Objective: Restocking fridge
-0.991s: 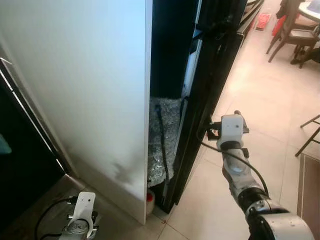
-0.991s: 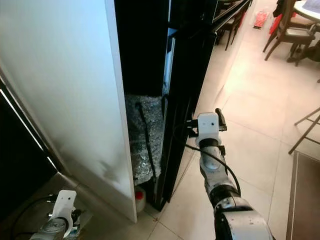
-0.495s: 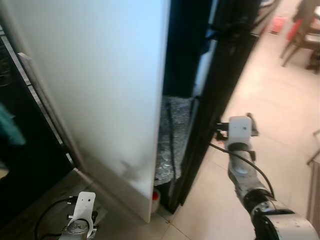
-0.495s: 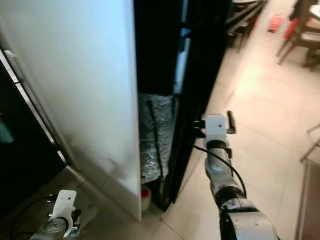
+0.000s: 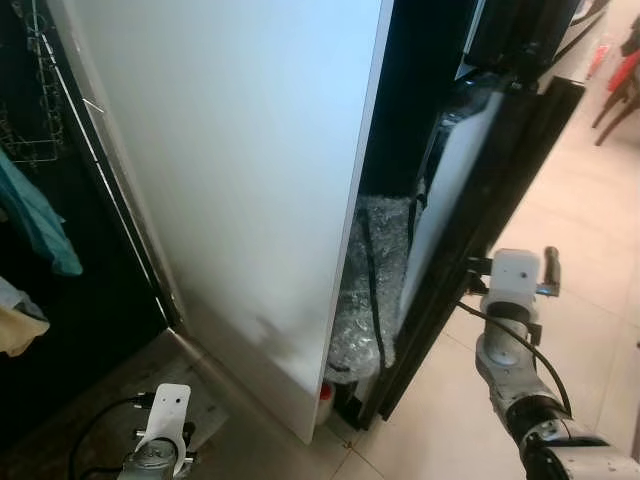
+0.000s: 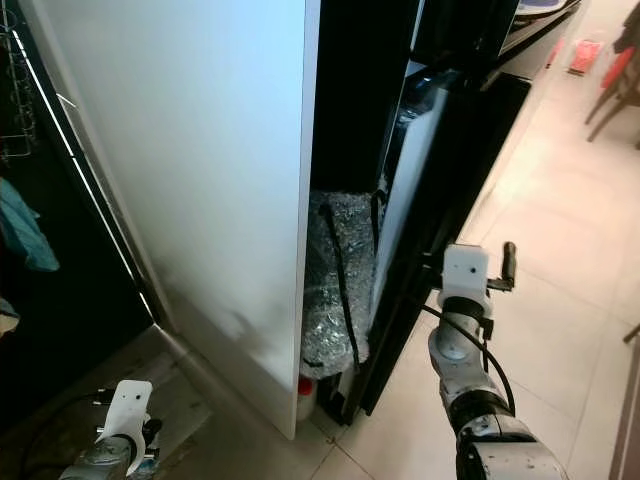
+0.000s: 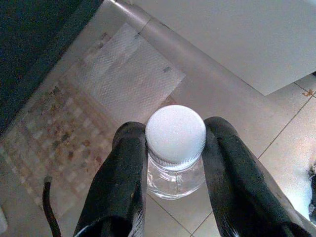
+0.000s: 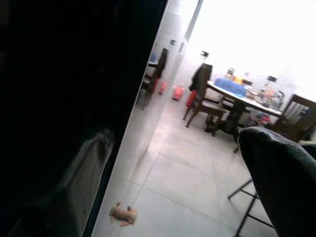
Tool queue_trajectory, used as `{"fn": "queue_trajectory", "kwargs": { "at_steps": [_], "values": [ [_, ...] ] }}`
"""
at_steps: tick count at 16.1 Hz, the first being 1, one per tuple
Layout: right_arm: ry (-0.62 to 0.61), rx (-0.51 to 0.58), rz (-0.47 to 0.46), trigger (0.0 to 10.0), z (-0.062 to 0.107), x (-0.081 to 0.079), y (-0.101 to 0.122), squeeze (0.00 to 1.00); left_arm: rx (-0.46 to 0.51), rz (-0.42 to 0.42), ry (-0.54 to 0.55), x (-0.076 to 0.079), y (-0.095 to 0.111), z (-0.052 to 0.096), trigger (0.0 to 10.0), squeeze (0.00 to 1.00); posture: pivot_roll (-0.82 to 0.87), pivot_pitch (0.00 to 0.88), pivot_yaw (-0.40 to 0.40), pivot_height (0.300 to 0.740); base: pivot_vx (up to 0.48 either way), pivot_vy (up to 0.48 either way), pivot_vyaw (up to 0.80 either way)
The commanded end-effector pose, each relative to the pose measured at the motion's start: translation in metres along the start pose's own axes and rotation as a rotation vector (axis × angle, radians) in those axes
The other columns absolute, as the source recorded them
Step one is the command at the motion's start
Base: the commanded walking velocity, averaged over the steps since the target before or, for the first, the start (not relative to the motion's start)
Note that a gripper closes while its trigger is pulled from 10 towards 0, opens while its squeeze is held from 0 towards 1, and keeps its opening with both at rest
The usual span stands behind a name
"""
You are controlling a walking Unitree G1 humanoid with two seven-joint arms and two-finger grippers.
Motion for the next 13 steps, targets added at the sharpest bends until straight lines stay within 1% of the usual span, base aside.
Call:
{"fn": "queue_trajectory", "kwargs": {
  "at_steps": [1, 2, 3, 4, 5, 6, 7, 8, 9, 10, 11, 12, 13],
  "values": [
    [-0.136, -0.092, -0.002, 10.0, 0.0, 0.03, -0.018, 0.0, -0.005, -0.009, -0.001, 0.0, 0.001, 0.0, 10.0, 0.0, 0.04, 0.018, -0.053, 0.74, 0.0, 0.0, 0.0],
    [-0.177, -0.146, -0.016, 10.0, 0.008, 0.035, -0.03, 0.0, -0.005, -0.01, -0.002, 0.001, 0.001, 0.0, 10.0, 0.0, 0.04, 0.018, -0.053, 0.74, 0.0, 0.0, 0.0],
    [-0.191, -0.171, -0.025, 10.0, 0.011, 0.037, -0.035, 0.0, -0.004, -0.01, -0.002, 0.001, 0.001, 0.0, 10.0, 0.0, 0.03, 0.018, -0.055, 0.74, 0.0, 0.0, 0.0],
    [-0.216, -0.222, -0.057, 10.0, 0.017, 0.039, -0.044, 0.0, -0.004, -0.009, -0.003, 0.001, 0.001, 0.0, 10.0, 0.0, 0.03, 0.018, -0.056, 0.74, 0.0, 0.0, 0.0],
    [-0.245, -0.324, -0.094, 10.0, 0.031, 0.041, -0.064, 0.0, -0.004, -0.008, -0.004, 0.001, 0.001, 0.0, 10.0, 0.0, 0.03, 0.016, -0.058, 0.74, 0.0, 0.0, 0.0],
    [-0.26, -0.383, -0.105, 10.0, 0.041, 0.041, -0.075, 0.0, -0.005, -0.007, -0.005, 0.001, 0.001, 0.0, 10.0, 0.0, 0.03, 0.016, -0.058, 0.74, 0.0, 0.0, 0.0],
    [-0.265, -0.41, -0.104, 10.0, 0.046, 0.042, -0.081, 0.0, -0.005, -0.006, -0.005, 0.001, 0.001, 0.0, 10.0, 0.0, 0.03, 0.016, -0.058, 0.74, 0.0, 0.0, 0.0],
    [-0.265, -0.484, -0.086, 10.0, 0.063, 0.041, -0.096, 0.0, -0.004, -0.005, -0.006, 0.002, 0.001, 0.0, 10.0, 0.0, 0.03, 0.016, -0.059, 0.74, 0.0, 0.0, 0.0],
    [-0.255, -0.525, -0.071, 10.0, 0.072, 0.041, -0.105, 0.0, -0.004, -0.005, -0.007, 0.002, 0.001, 0.0, 10.0, 0.0, 0.03, 0.016, -0.059, 0.74, 0.0, 0.0, 0.0],
    [-0.247, -0.551, -0.072, 10.0, 0.077, 0.04, -0.109, 0.0, -0.004, -0.004, -0.006, 0.002, 0.001, 0.0, 10.0, 0.0, 0.03, 0.015, -0.058, 0.74, 0.0, 0.0, 0.0],
    [-0.207, -0.599, -0.071, 10.0, 0.085, 0.038, -0.117, 0.0, -0.004, -0.005, -0.006, 0.002, 0.001, 0.0, 10.0, 0.0, 0.03, 0.015, -0.059, 0.74, 0.0, 0.0, 0.0],
    [-0.161, -0.644, -0.09, 10.0, 0.091, 0.034, -0.124, 0.0, -0.005, -0.005, -0.006, 0.002, 0.001, 0.0, 10.0, 0.0, 0.03, 0.015, -0.059, 0.74, 0.0, 0.0, 0.0],
    [-0.082, -0.693, -0.118, 10.0, 0.098, 0.025, -0.13, 0.0, -0.005, -0.006, -0.006, 0.002, 0.001, 0.0, 10.0, 0.0, 0.03, 0.013, -0.059, 0.74, 0.0, 0.0, 0.0]
  ]
}}
Point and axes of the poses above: a point about 5 cm out from each wrist's last joint towards the gripper, its own z axis pointing back from the gripper into the wrist, its own y axis along the axis of the wrist's last joint, x = y × z, the point moved 3 cm from there along -z, pointing out of the wrist towards the gripper, and after that the axes turned 6 degrees about -z, right-handed, at the moved point
